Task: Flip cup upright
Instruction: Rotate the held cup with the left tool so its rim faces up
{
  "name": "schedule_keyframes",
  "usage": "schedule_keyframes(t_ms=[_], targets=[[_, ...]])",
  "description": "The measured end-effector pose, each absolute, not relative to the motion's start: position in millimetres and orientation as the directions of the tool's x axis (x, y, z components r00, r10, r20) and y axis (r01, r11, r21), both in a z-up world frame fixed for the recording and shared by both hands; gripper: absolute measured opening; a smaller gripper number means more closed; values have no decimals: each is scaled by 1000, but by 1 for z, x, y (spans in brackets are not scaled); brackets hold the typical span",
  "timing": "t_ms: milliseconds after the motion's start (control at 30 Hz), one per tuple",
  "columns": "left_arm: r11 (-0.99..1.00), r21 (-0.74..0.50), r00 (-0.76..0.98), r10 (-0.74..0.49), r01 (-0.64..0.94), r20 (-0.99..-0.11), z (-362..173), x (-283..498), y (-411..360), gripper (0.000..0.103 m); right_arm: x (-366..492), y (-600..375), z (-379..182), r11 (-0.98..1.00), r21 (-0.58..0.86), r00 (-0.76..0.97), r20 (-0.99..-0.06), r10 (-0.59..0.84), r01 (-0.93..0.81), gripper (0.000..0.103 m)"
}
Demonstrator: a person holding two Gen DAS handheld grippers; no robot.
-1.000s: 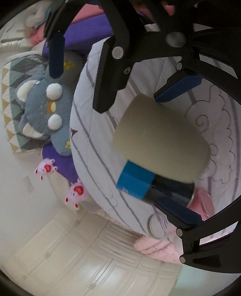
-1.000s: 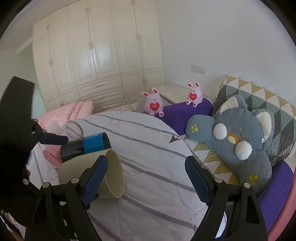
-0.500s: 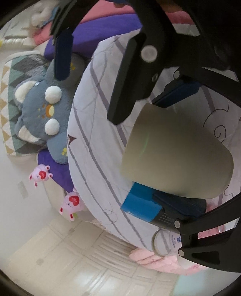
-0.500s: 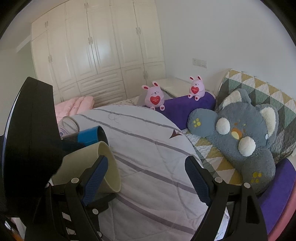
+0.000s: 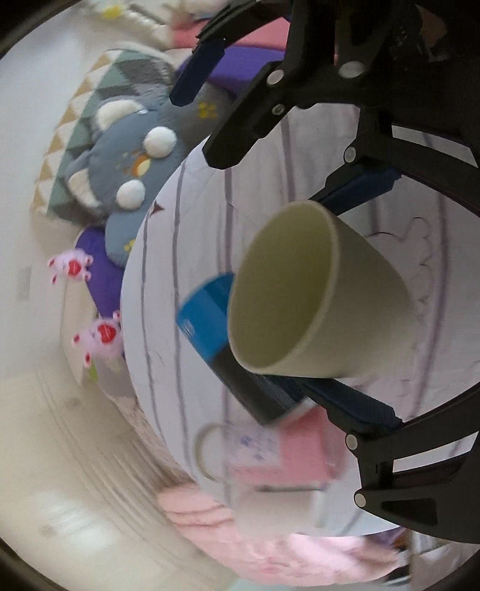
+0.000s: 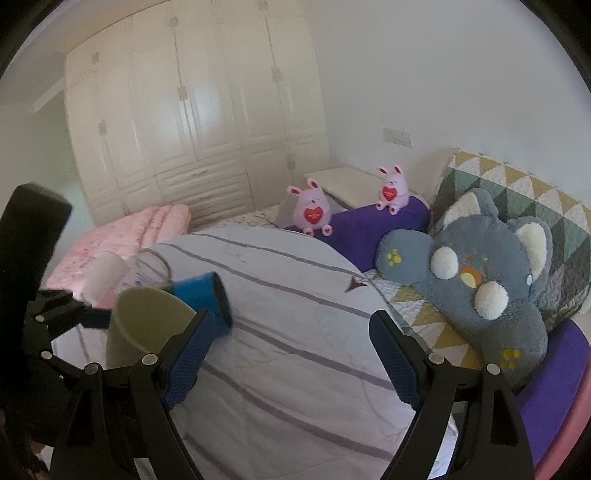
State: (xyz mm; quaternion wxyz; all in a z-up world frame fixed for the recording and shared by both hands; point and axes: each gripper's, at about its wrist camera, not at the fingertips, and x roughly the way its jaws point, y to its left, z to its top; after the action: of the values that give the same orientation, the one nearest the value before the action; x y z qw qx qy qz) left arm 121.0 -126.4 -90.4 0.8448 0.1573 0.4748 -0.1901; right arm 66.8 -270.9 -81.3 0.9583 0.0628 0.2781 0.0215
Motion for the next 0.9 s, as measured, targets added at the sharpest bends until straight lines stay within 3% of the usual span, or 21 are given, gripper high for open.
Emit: schedule_keyframes(t_ms=[267, 633, 900], targets=[[931, -54, 452, -225, 361, -863, -89, 101, -83, 84, 57, -237, -71, 990, 117, 848, -514, 128, -79, 86], [938, -27, 478, -200, 345, -855, -65, 63, -51, 84, 38, -214, -54, 988, 101, 851, -503, 151, -116, 86], [958, -41, 386, -154, 285, -910, -67, 46, -18, 84, 32, -197, -57, 978, 113, 823, -528, 208, -174, 86]])
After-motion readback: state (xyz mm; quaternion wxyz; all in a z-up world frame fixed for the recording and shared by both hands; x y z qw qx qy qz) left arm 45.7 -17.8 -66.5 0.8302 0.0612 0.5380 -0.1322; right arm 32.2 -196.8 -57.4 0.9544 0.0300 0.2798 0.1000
